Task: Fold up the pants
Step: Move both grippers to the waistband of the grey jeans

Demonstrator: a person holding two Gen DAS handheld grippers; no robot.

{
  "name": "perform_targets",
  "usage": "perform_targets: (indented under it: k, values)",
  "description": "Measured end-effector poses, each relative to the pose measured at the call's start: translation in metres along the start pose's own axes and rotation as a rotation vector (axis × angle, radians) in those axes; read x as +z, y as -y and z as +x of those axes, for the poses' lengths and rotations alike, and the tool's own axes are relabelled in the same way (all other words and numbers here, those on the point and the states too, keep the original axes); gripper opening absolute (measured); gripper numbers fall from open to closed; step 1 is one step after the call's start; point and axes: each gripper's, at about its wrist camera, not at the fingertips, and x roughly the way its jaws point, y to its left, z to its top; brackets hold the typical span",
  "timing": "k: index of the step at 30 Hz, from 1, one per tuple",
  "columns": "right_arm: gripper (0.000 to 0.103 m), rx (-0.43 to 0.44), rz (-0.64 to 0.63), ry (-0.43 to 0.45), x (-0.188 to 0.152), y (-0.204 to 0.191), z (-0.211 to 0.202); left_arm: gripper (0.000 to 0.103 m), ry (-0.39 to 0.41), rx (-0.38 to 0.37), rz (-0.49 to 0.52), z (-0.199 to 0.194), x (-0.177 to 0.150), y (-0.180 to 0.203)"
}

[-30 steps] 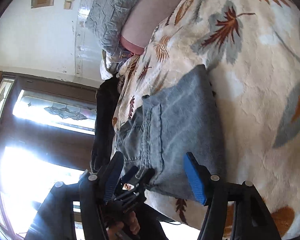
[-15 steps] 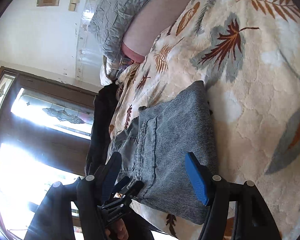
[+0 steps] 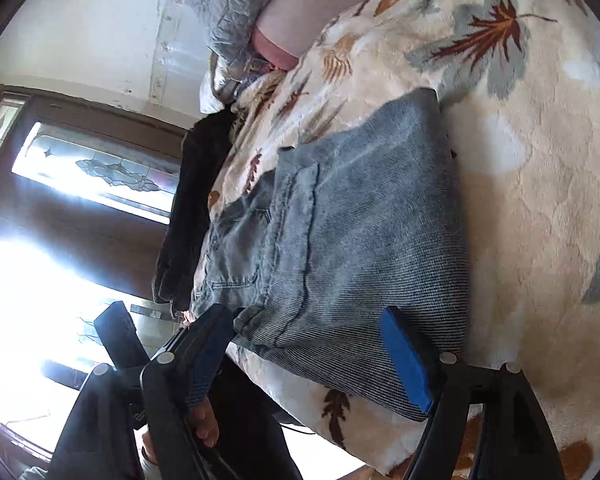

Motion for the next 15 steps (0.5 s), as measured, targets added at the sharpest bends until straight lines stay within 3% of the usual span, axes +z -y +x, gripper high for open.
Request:
perform_targets:
  k: [6,15]
  values:
    - [0.079,0.023,0.025,0.122,0.006,0.003,-0.020,0.085,0.034,0.031,-0.020,-0.014,0.007,-0.009]
    - [0.079,0.038,0.020,0.199,0.009,0.001,-0.035,0.085,0.040,0.034,-0.099,-0.026,0.008,-0.036]
